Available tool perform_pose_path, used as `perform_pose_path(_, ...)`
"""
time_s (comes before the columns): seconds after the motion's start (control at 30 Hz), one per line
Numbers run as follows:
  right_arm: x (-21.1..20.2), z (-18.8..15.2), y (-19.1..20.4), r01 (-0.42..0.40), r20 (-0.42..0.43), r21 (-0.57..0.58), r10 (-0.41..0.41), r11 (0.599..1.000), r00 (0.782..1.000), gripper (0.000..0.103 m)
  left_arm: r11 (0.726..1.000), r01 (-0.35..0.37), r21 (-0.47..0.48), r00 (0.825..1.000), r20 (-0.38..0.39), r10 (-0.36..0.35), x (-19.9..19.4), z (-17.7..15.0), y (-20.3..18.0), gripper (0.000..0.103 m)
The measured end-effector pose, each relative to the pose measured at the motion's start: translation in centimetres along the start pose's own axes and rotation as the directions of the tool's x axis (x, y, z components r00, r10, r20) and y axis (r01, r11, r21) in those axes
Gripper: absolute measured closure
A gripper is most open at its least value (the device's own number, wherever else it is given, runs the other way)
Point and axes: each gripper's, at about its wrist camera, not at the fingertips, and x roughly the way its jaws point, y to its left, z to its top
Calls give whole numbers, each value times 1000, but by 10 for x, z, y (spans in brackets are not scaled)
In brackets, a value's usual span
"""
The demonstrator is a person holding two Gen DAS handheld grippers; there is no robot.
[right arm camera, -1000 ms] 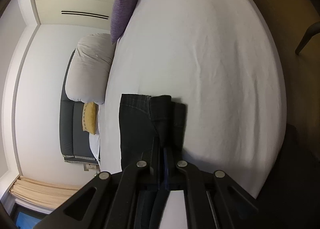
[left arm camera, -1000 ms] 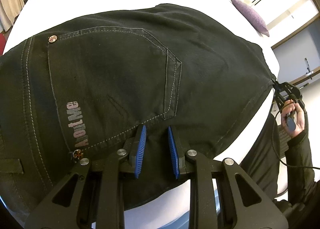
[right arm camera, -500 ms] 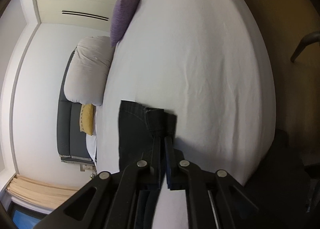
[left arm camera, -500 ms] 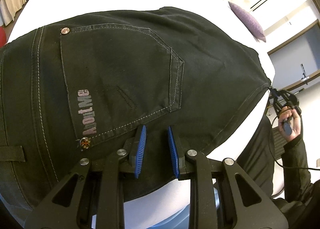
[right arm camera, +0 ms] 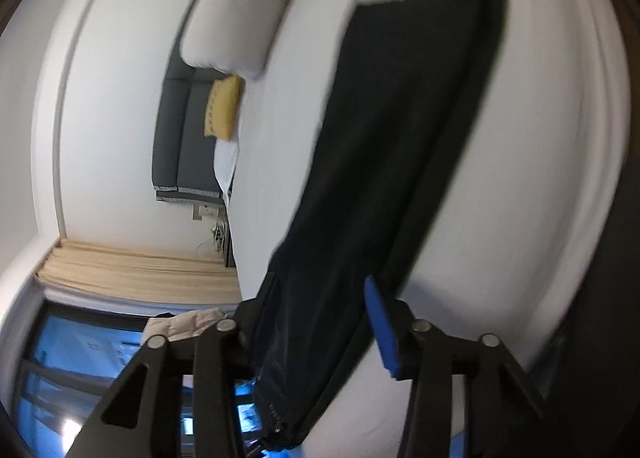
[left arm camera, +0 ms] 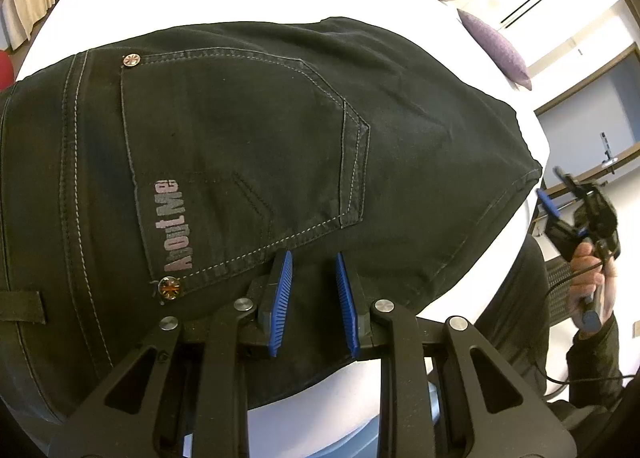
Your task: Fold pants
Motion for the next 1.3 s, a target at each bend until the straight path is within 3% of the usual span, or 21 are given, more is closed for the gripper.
perform_pose_path(0.27,29,-10,-8,14,-81,36,-11,999,997,58,1000,-4,-4,1000,4,4,1,2,-3,81)
perform_pose_path(0.7,53,-20,-9,40,-107,63,-33,997,994,62,1000,-11,-1,1000,8,11,0,1,-3,81)
perform_pose_path(0.83,48,-22,-12,43,-120,84,-33,996,992,70,1000,-11,-1,1000,8,11,0,1,-3,81)
perform_pose_path(0.93,40,-27,-19,39,-134,136,-20,990,991,70,1000,-10,-2,1000,10,10,0,1,-3,81)
perform_pose_path(1.0,35,-33,-23,42,-140,171,-18,984,990,69,1000,-10,-2,1000,11,10,0,0,-3,81)
perform_pose_path(1.13,40,-41,-19,35,-144,170,-10,985,990,58,1000,-9,-4,1000,13,9,0,0,-3,81)
perform_pose_path(1.3,53,-46,-17,34,-143,220,-2,975,990,55,1000,-11,-2,1000,13,11,-1,-1,-3,81)
